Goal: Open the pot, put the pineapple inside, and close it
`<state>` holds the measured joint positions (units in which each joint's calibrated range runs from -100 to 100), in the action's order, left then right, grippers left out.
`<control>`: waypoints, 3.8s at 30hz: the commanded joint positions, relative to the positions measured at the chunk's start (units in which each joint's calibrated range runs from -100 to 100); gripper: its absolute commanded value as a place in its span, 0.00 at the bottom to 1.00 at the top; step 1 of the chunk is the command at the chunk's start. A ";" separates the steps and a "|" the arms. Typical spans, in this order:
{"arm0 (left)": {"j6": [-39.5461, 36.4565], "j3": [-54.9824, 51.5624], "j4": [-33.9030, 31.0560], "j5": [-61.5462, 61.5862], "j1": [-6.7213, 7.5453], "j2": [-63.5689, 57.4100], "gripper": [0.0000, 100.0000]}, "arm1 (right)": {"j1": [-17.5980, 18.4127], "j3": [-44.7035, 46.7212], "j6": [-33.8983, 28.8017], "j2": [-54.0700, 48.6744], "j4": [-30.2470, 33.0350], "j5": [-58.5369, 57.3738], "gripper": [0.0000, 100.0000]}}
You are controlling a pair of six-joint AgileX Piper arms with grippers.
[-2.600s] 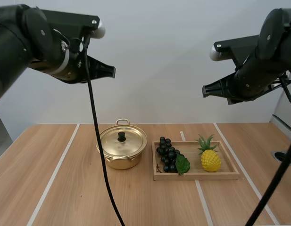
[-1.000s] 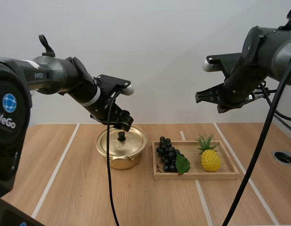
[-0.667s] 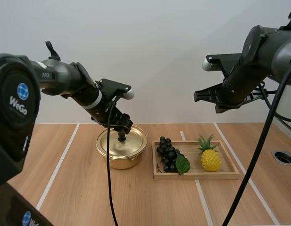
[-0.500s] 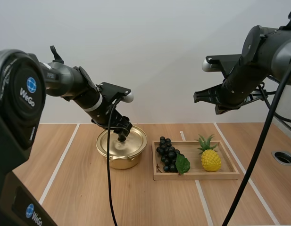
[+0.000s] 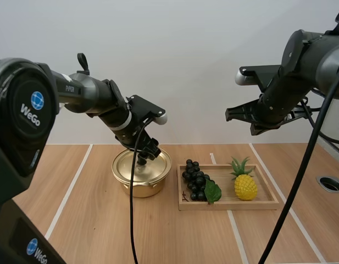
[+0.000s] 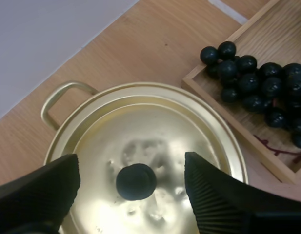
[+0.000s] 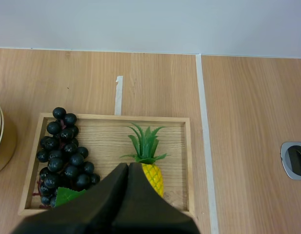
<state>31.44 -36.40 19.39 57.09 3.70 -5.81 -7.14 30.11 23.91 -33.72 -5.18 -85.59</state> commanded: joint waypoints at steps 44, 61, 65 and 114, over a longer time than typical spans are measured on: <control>-1.70 -0.09 0.12 0.54 0.25 5.90 0.77 | -0.22 0.12 -0.08 -0.40 -0.12 -2.12 0.00; -1.74 2.22 -0.74 5.27 0.25 2.91 0.00 | -0.22 0.12 -0.08 -0.40 -0.12 -0.94 0.00; -1.84 7.54 -0.74 9.99 0.25 -2.48 0.00 | -0.22 0.12 -0.08 -0.40 -0.12 -1.55 0.00; -8.23 61.63 -1.61 34.17 -2.76 -36.78 0.00 | -0.22 3.66 4.14 17.38 -1.19 4.44 1.00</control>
<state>23.02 25.07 17.76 91.49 1.06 -42.07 -7.14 30.35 27.70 -16.15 -7.29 -80.59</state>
